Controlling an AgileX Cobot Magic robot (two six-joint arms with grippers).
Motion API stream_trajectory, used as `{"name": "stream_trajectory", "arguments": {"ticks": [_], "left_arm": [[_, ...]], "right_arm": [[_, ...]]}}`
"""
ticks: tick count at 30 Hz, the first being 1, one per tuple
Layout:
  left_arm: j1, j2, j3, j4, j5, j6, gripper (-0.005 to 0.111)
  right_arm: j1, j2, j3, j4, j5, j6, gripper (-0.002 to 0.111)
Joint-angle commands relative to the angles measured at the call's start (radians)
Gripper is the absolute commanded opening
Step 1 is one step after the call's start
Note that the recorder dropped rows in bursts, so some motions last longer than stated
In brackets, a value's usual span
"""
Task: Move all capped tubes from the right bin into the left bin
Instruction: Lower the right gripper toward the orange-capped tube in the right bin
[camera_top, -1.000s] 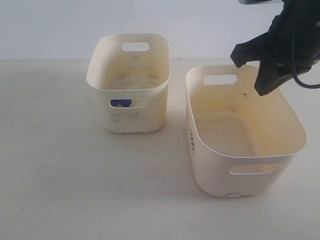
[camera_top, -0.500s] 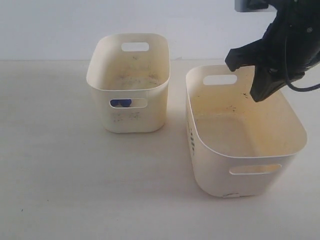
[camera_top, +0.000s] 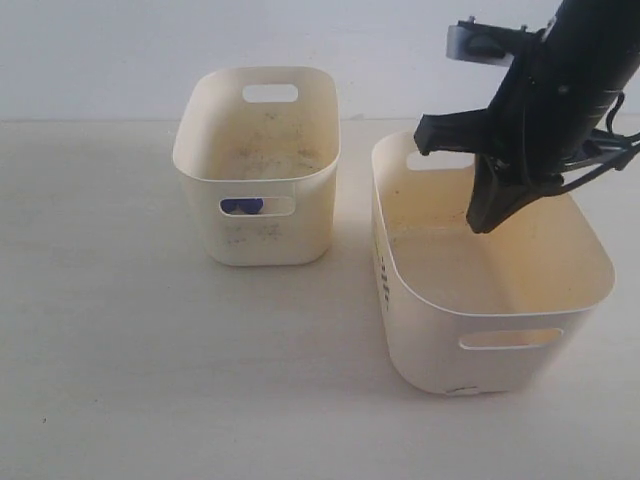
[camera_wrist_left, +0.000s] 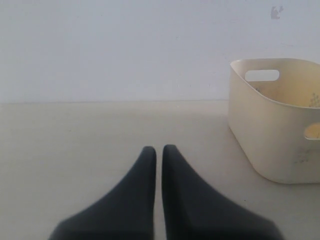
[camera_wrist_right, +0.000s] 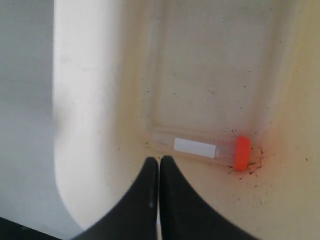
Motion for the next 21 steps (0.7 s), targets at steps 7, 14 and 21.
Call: {"name": "stream_trajectory", "arguments": {"ticks": [7, 14, 21], "left_arm": [[-0.007, 0.004, -0.002, -0.003, -0.009, -0.004, 0.004], [-0.007, 0.004, -0.002, -0.003, -0.009, -0.004, 0.004], [-0.007, 0.004, -0.002, -0.003, -0.009, -0.004, 0.004]], "right_arm": [[-0.001, 0.089, 0.002, 0.007, 0.001, -0.057, 0.000], [0.000, 0.112, 0.002, 0.007, 0.001, -0.005, 0.000], [0.000, 0.124, 0.050, 0.002, 0.001, 0.069, 0.000]]}}
